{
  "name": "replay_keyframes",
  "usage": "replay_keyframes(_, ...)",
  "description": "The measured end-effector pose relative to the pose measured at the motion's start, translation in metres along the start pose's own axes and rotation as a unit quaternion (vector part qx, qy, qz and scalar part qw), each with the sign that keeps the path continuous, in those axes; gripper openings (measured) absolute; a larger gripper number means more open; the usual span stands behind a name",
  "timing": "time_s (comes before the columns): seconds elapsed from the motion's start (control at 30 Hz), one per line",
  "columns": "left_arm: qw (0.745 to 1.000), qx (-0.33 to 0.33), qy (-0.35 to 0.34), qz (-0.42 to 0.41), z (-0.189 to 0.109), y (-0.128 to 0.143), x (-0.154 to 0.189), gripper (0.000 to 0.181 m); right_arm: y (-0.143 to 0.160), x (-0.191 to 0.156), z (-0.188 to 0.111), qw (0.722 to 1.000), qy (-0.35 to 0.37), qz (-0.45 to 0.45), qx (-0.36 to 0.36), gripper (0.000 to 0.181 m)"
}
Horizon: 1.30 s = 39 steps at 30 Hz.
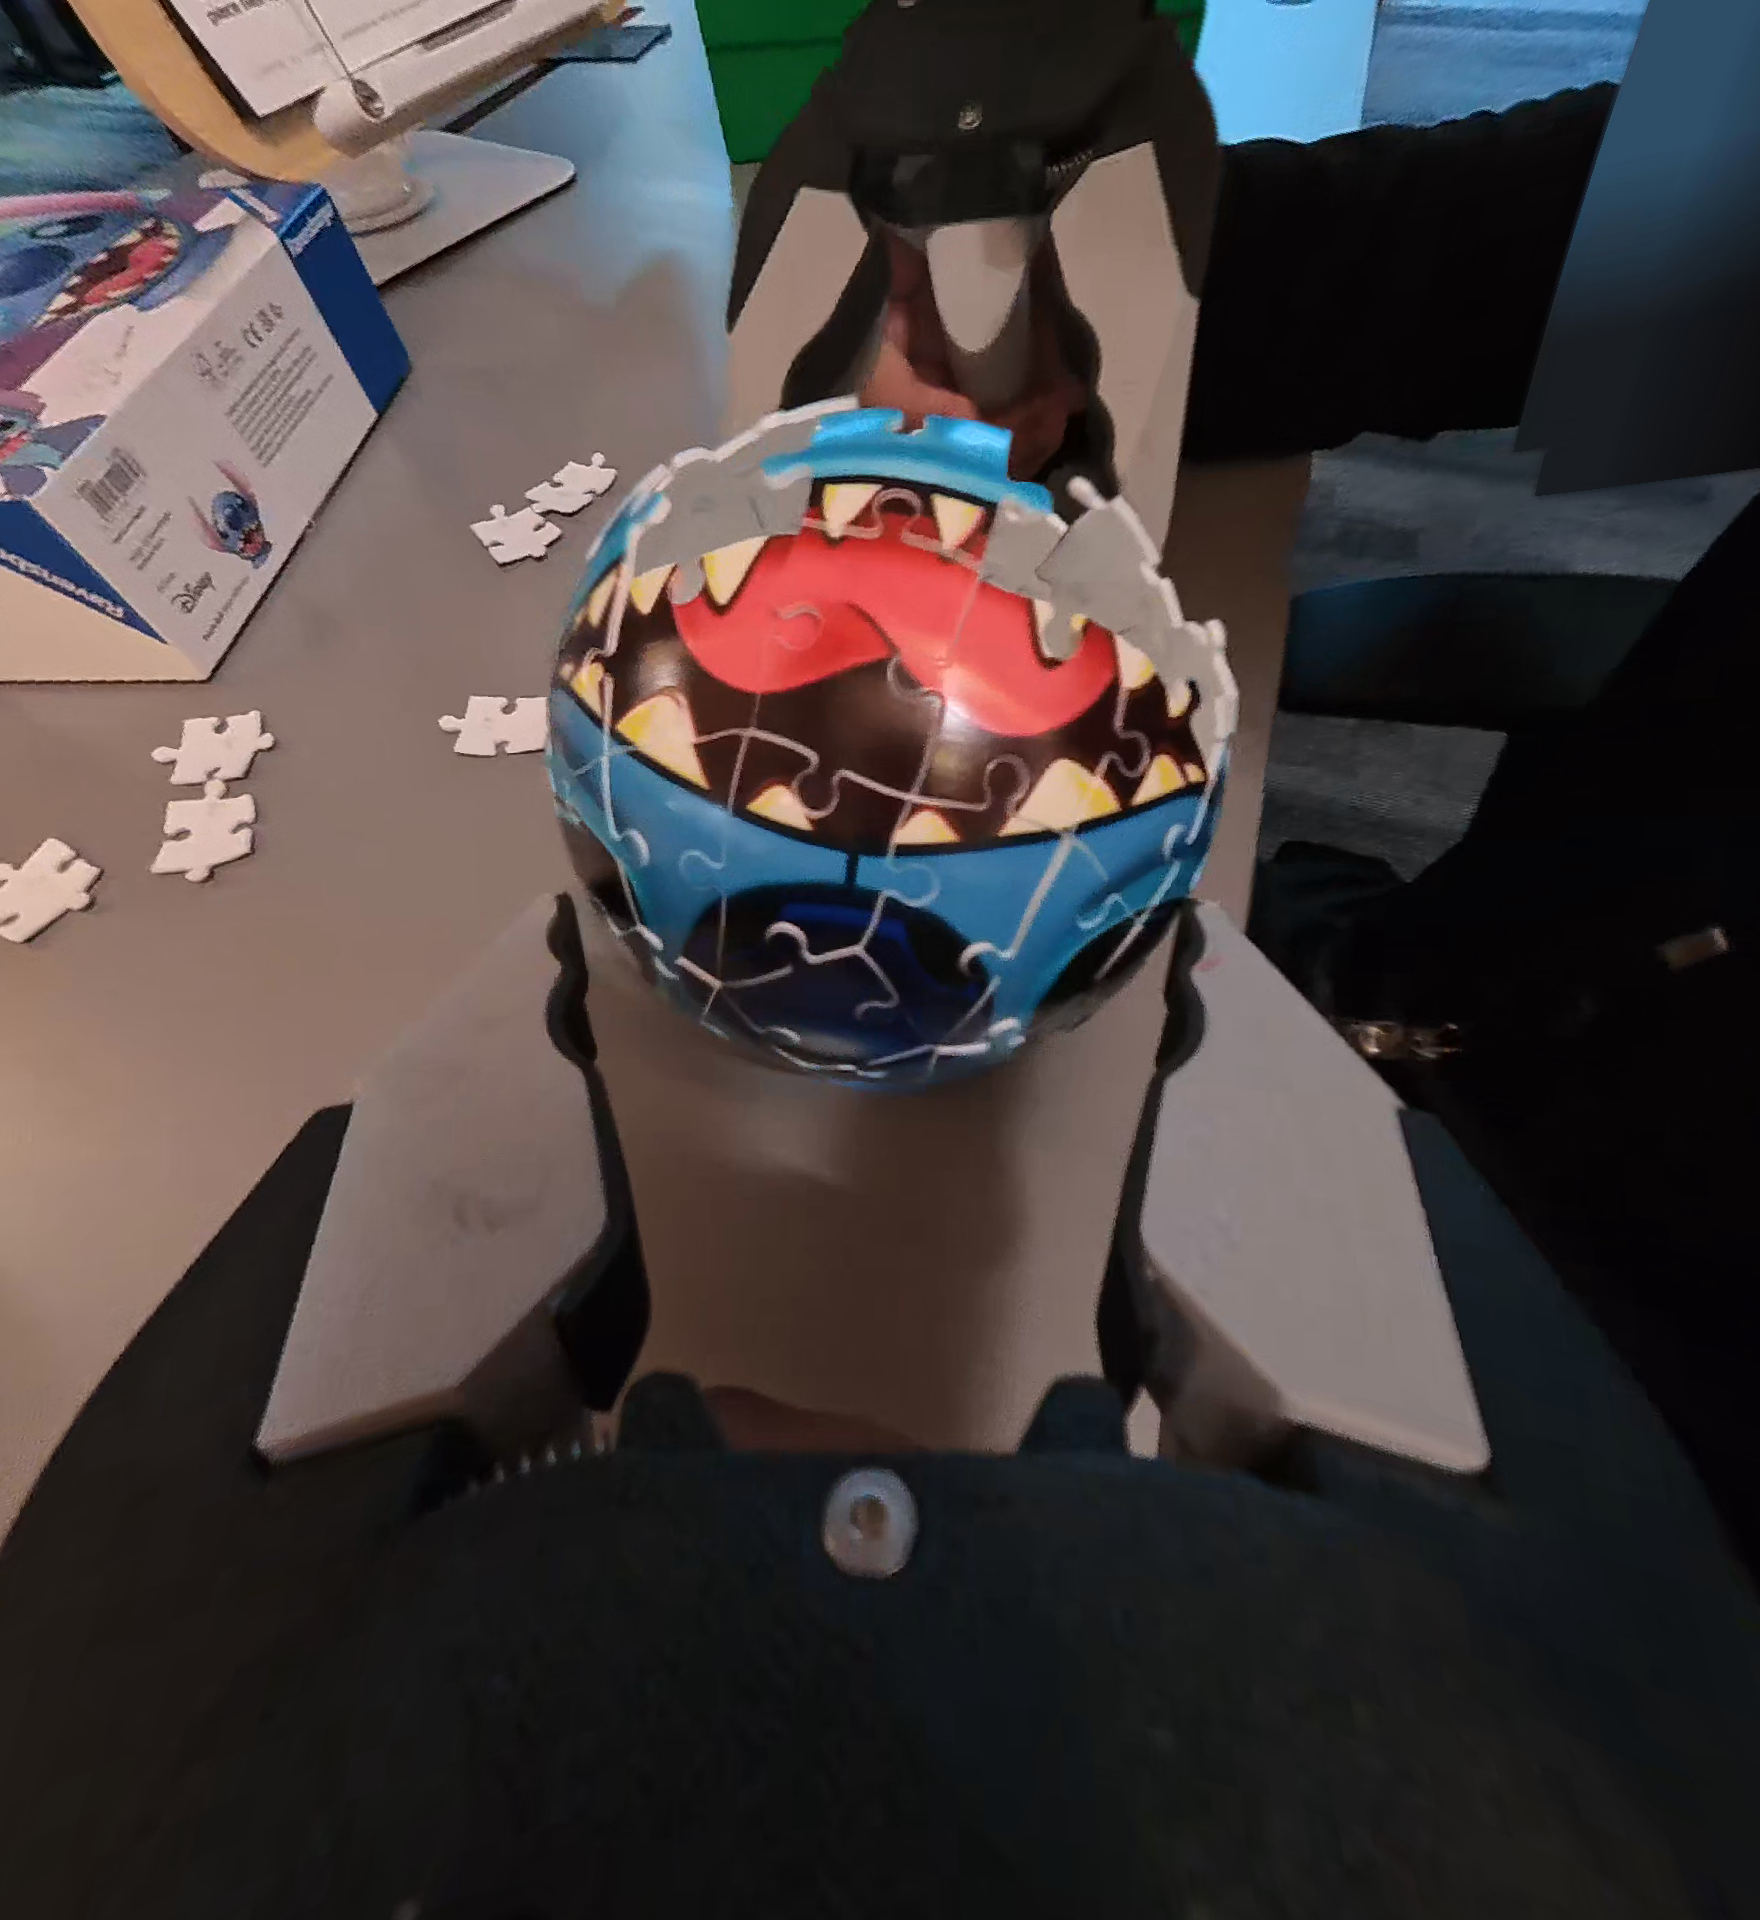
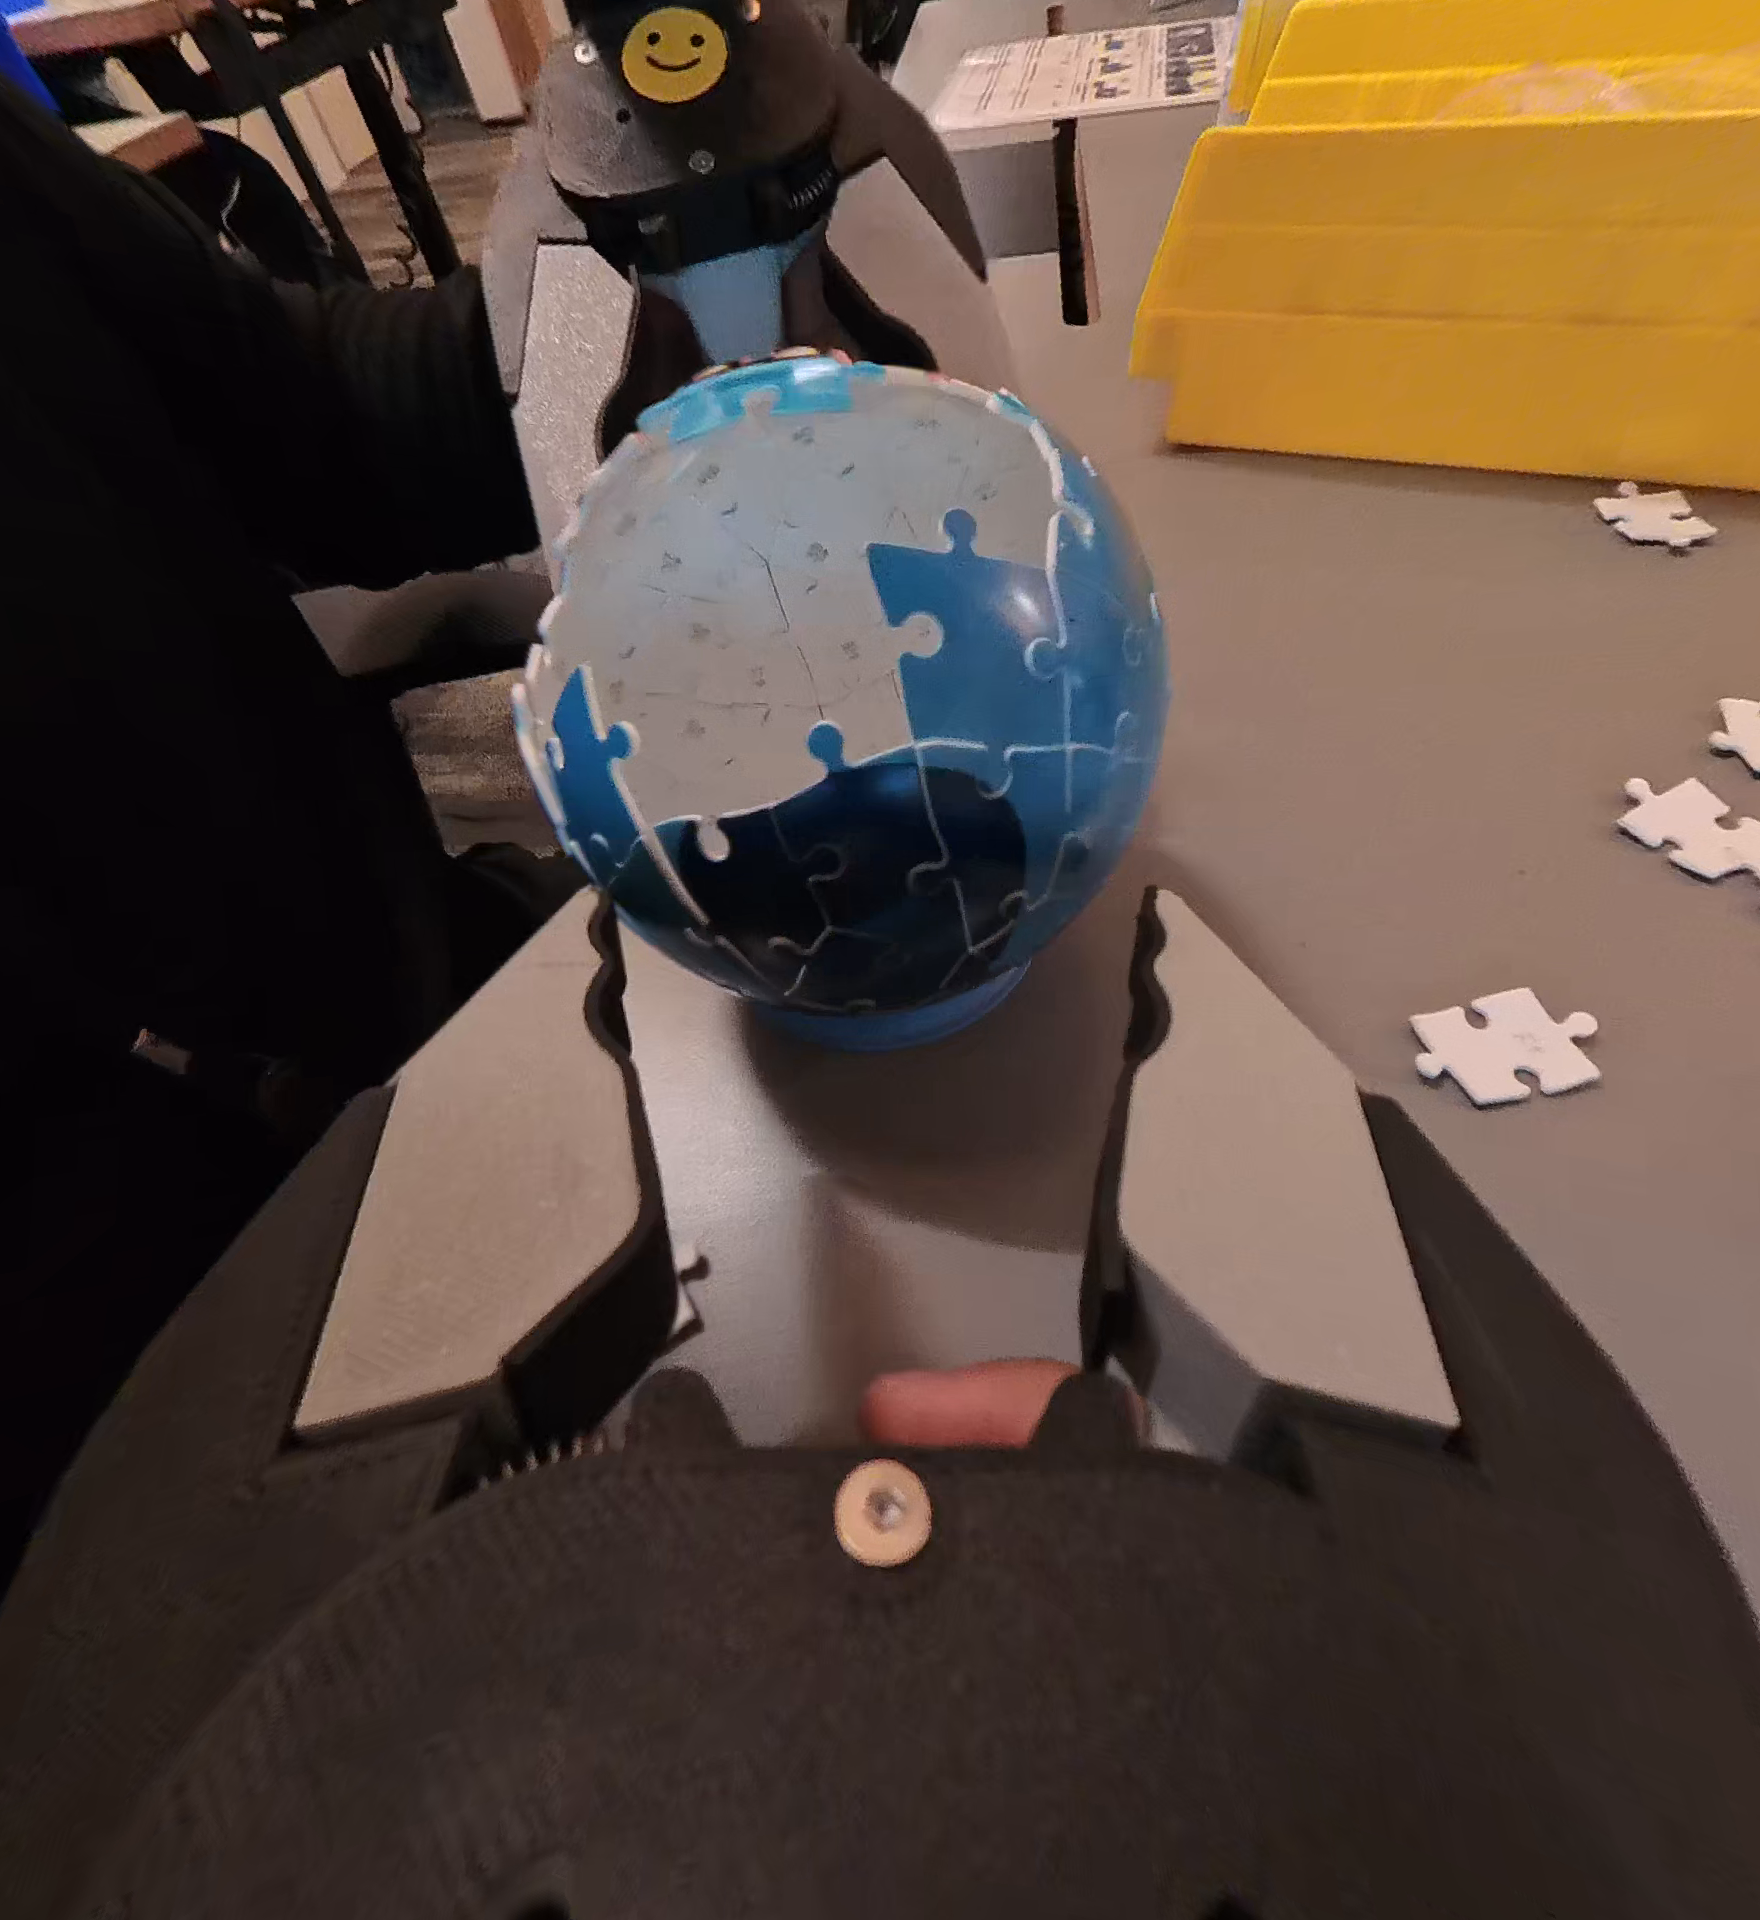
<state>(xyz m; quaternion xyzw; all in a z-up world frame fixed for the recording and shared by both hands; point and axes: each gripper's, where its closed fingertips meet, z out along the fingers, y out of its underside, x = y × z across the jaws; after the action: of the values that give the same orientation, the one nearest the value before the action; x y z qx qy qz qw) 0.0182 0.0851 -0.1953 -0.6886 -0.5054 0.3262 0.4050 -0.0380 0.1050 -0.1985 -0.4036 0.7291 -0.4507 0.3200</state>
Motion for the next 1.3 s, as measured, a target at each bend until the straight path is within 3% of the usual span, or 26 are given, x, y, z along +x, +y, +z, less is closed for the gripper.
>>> replay_keyframes(0.1, 1.000, 0.001, 0.004, 0.013, 0.001, 0.000, 0.001, 0.107, -0.002, -0.003, 0.005, 1.000, -0.012, -0.023, 0.002, 0.093)
replay_keyframes(0.3, 0.994, -0.006, -0.028, 0.108, -0.002, 0.005, -0.005, 0.106, -0.004, 0.002, 0.006, 0.994, 0.041, -0.106, -0.005, 0.094)
replay_keyframes(0.47, 0.995, 0.005, -0.026, 0.097, -0.008, 0.004, -0.004, 0.104, -0.002, 0.018, -0.023, 0.989, 0.107, -0.103, -0.019, 0.094)
replay_keyframes(0.53, 0.996, 0.020, -0.026, 0.078, -0.015, 0.003, -0.005, 0.104, 0.013, 0.040, -0.045, 0.987, 0.142, -0.057, -0.049, 0.076)
replay_keyframes(0.63, 0.997, 0.042, -0.031, 0.049, -0.032, 0.002, -0.010, 0.099, 0.046, 0.059, -0.060, 0.982, 0.153, 0.022, -0.110, 0.079)
replay_keyframes(0.77, 0.997, 0.055, -0.057, 0.023, -0.050, 0.000, -0.020, 0.094, 0.076, 0.080, -0.059, 0.963, 0.198, 0.039, -0.181, 0.062)
replay_keyframes(0.83, 0.996, 0.062, -0.069, 0.016, -0.056, -0.003, -0.025, 0.090, 0.084, 0.082, -0.052, 0.960, 0.190, 0.049, -0.200, 0.062)
replay_keyframes(0.9, 0.995, 0.066, -0.074, 0.007, -0.059, -0.006, -0.028, 0.089, 0.082, 0.081, -0.045, 0.963, 0.177, 0.061, -0.192, 0.056)
replay_keyframes(1.0, 0.995, 0.057, -0.080, -0.006, -0.059, -0.011, -0.031, 0.086, 0.081, 0.085, -0.046, 0.961, 0.189, 0.055, -0.194, 0.027)
replay_keyframes(1.17, 0.996, 0.015, -0.082, 0.008, -0.050, -0.022, -0.034, 0.082, 0.076, 0.085, -0.046, 0.962, 0.198, 0.043, -0.181, 0.026)
replay_keyframes(1.3, 0.997, 0.011, -0.076, -0.004, -0.043, -0.050, -0.044, 0.065, 0.043, 0.087, -0.054, 0.957, 0.250, -0.026, -0.144, 0.026)
